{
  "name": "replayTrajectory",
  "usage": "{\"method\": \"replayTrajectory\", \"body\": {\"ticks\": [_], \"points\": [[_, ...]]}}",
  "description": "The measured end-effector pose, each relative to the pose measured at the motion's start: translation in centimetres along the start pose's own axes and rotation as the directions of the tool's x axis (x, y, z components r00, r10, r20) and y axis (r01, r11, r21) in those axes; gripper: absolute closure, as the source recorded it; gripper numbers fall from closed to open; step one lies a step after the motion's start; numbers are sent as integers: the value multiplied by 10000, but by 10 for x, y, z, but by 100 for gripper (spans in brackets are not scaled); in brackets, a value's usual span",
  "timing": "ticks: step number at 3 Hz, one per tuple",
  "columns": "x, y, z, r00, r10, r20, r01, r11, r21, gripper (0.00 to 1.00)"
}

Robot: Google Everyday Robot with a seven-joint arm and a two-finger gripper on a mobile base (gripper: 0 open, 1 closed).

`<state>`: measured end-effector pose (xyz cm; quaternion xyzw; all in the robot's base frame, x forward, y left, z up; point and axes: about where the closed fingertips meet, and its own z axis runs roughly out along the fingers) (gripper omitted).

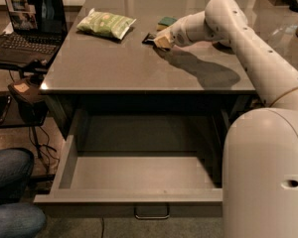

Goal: Place rxbar chocolate into top drawer

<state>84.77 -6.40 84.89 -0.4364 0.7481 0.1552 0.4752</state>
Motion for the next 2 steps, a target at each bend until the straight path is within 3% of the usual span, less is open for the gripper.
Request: {"method": "replayTrajectory", "body": {"ticks": [1,2], "points": [[-4,7,-10,9996,-205,206,200,9995,264,100],[-40,14,-80,9882,-1121,1040,955,9836,1531,100]]}}
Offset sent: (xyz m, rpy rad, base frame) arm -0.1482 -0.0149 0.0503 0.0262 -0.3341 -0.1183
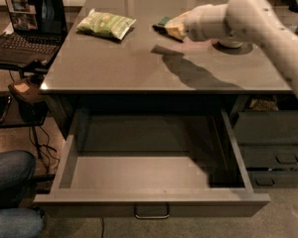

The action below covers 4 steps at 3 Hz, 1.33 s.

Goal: Place rxbar chocolate into top drawer

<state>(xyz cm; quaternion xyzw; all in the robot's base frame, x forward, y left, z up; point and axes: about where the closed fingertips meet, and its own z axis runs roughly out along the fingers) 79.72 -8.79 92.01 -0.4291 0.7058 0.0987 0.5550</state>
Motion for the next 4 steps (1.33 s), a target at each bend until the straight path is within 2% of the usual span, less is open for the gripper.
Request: {"method": "replayTrajectory", "body": {"ticks": [1,2,3,4], "points": [[-65,12,-80,9871,-1235,1021,1091,9847,1362,100],[-68,69,-126,9635,-2158,1585,1727,9532,2482,100],[-69,69,-126,9640,-2132,1592,1713,9551,2415,100],[-70,69,-126,9640,-2132,1592,1713,9552,2415,81]]}}
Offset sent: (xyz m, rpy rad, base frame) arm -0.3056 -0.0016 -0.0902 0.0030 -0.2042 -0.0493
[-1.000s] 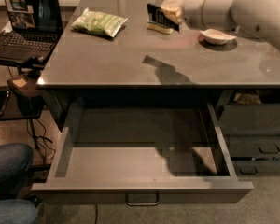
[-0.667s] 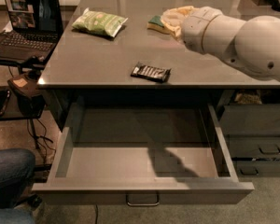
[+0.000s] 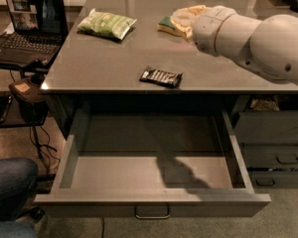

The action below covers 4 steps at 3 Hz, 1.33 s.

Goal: Place rxbar chocolate into top drawer

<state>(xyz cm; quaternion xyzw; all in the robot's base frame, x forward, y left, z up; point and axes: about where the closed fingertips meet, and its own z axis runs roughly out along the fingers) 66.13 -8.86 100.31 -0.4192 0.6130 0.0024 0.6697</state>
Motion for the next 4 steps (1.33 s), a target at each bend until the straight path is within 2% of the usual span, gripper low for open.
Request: {"method": "replayTrajectory", "body": {"ticks": [3,4], "points": [[0,0,0,10000,-1,1,1,10000,-1,12],[0,0,0,10000,-1,1,1,10000,-1,0]]}}
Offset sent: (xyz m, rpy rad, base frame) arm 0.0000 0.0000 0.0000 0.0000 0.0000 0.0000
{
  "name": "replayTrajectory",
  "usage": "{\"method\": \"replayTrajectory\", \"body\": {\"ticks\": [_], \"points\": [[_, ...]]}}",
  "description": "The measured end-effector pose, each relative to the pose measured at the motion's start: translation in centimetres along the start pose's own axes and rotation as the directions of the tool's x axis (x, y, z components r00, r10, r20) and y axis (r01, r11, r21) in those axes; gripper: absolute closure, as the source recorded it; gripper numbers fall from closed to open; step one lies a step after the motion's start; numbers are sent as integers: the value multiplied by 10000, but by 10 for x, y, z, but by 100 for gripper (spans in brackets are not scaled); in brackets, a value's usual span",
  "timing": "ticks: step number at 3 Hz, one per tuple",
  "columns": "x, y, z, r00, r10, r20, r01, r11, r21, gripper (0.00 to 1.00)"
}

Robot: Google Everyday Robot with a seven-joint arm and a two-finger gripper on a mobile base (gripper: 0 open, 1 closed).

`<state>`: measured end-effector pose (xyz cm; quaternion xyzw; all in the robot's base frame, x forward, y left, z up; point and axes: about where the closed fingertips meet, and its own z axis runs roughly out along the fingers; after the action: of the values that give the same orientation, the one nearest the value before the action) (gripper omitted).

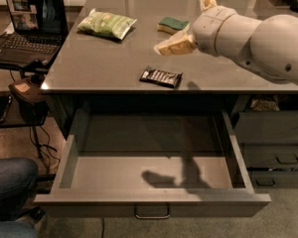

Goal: Place rxbar chocolate into top drawer

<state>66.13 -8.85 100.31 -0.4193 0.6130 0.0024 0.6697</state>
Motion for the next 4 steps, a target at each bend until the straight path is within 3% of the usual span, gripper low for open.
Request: {"method": "replayTrajectory", "body": {"ticks": [1,2,3,4], "points": [[-1,0,2,10000,53,-34,-53,9999,-95,0],[6,-6,7,9982,544,-237,-558,9964,-642,0],[34,8,7,9867,1273,-1014,-1448,9710,-1900,0],[34,8,8,9867,1274,-1014,-1449,9710,-1902,0]]}}
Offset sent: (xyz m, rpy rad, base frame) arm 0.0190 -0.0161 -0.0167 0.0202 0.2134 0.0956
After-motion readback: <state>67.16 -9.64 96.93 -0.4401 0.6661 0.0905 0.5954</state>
